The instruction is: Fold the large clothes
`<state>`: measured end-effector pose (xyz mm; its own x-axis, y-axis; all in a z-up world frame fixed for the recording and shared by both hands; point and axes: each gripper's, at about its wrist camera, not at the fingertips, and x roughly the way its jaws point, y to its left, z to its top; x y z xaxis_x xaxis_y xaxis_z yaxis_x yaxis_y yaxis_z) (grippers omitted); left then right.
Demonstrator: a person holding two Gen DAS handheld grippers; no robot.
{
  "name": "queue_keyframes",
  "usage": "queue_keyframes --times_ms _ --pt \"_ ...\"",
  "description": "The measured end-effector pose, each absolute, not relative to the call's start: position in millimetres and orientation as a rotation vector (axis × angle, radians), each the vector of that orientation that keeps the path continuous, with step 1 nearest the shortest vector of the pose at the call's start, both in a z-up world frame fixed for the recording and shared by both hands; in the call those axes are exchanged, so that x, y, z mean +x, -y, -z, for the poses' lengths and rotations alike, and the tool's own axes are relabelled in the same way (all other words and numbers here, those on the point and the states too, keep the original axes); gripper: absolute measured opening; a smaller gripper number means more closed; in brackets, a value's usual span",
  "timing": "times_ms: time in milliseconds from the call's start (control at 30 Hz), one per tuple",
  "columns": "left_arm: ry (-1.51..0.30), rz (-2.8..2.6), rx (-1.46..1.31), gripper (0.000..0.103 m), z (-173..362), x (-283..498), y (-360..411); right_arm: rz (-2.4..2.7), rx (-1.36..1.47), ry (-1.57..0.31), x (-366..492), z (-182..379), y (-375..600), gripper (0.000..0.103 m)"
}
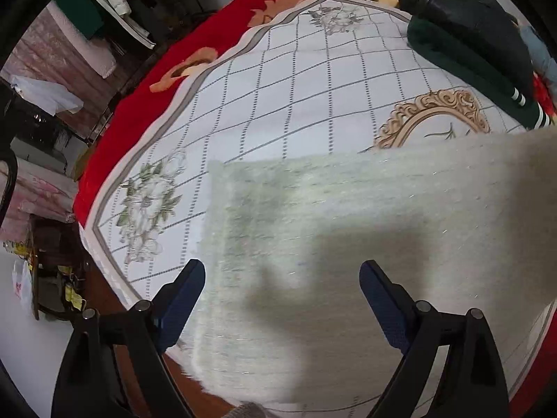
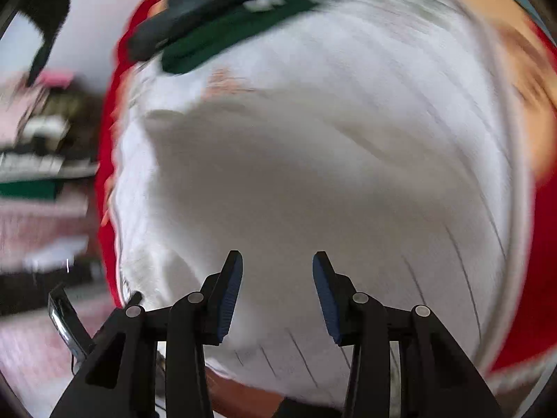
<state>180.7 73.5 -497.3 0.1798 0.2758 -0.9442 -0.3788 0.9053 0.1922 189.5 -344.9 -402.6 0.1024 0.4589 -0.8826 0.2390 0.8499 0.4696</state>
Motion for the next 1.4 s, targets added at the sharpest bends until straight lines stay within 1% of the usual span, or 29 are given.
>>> queue_keyframes --times_ms 100,167,200,233,333,400,433,500,567,667,700,767,867,933,967,1033,1067,1133,1167,1200,1233,1267,1333,1367,1400 --pt "-1.307 -0.466 -0.114 0.092 508.7 194.3 -62.4 -0.176 0.507 -1.478 268.2 437.5 318.9 0.044" --pt "-1.318 -0.475 -0.114 0.092 516.8 204.3 -53.8 -0.152 0.466 -1.510 305.5 476.8 304.6 0.043" --pt "-1.326 -0.478 -0.123 0.092 520.2 210.2 -51.0 -0.143 0.447 -1.556 319.3 496.5 298.0 0.043" --pt "-1.321 -0.479 -0.138 0.092 519.2 215.1 -48.3 -0.130 0.447 -1.585 313.4 504.7 288.7 0.043" --pt "-1.291 -0.458 -0.174 0.092 507.3 226.1 -39.1 -0.113 0.461 -1.633 309.1 492.6 289.9 0.043" --pt "-1.284 -0.430 -0.202 0.092 502.1 237.1 -31.5 -0.151 0.480 -1.605 299.3 454.1 302.6 0.043" --pt "-1.292 -0.421 -0.210 0.092 504.5 242.2 -29.0 -0.170 0.473 -1.583 298.6 443.2 305.6 0.043" --pt "-1.333 -0.409 -0.212 0.092 522.8 255.9 -25.5 -0.240 0.410 -1.534 287.4 411.4 301.2 0.043" --pt "-1.395 -0.428 -0.201 0.092 556.7 267.4 -26.9 -0.315 0.345 -1.575 281.3 407.2 288.1 0.043" --pt "-1.447 -0.445 -0.242 0.092 587.7 271.2 -36.9 -0.399 0.308 -1.670 279.8 437.2 265.5 0.043" --pt "-1.440 -0.445 -0.232 0.092 590.6 271.0 -39.1 -0.406 0.280 -1.730 280.9 461.5 250.9 0.043" --pt "-1.423 -0.444 -0.213 0.092 591.5 269.3 -40.8 -0.372 0.208 -1.776 286.9 500.3 230.3 0.043" --pt "-1.397 -0.446 -0.212 0.092 595.2 267.2 -41.3 -0.309 0.216 -1.764 303.0 511.2 223.0 0.042" --pt "-1.401 -0.455 -0.198 0.093 596.7 268.3 -39.0 -0.281 0.166 -1.780 311.7 516.1 213.2 0.042" --pt "-1.413 -0.455 -0.207 0.092 593.1 268.5 -39.2 -0.274 0.150 -1.802 319.2 521.6 205.4 0.042" --pt "-1.405 -0.457 -0.250 0.092 579.9 264.6 -42.2 -0.274 0.157 -1.857 326.8 508.6 206.8 0.043" --pt "-1.375 -0.468 -0.290 0.092 565.7 257.5 -46.0 -0.293 0.182 -1.860 327.7 493.3 213.9 0.043" --pt "-1.320 -0.495 -0.345 0.093 542.5 242.0 -51.1 -0.345 0.262 -1.776 330.2 459.9 233.7 0.045" --pt "-1.299 -0.510 -0.364 0.093 534.9 234.8 -53.1 -0.353 0.308 -1.694 333.6 442.7 252.9 0.049" --pt "-1.268 -0.539 -0.393 0.093 524.4 222.3 -55.4 -0.337 0.312 -1.639 337.5 439.1 267.7 0.050" --pt "-1.239 -0.574 -0.425 0.093 516.5 207.9 -57.6 -0.300 0.286 -1.623 342.0 447.1 278.7 0.050" --pt "-1.222 -0.609 -0.455 0.093 511.9 193.8 -59.9 -0.258 0.263 -1.668 346.8 469.6 288.3 0.050" --pt "-1.192 -0.671 -0.523 0.093 506.0 165.6 -61.3 -0.212 0.335 -1.802 346.4 510.3 300.8 0.047" --pt "-1.174 -0.705 -0.571 0.093 502.9 146.8 -62.5 -0.180 0.376 -1.801 346.8 503.8 305.4 0.047" --pt "-1.154 -0.742 -0.627 0.093 498.3 127.3 -64.4 -0.199 0.343 -1.759 347.2 482.9 301.1 0.047"
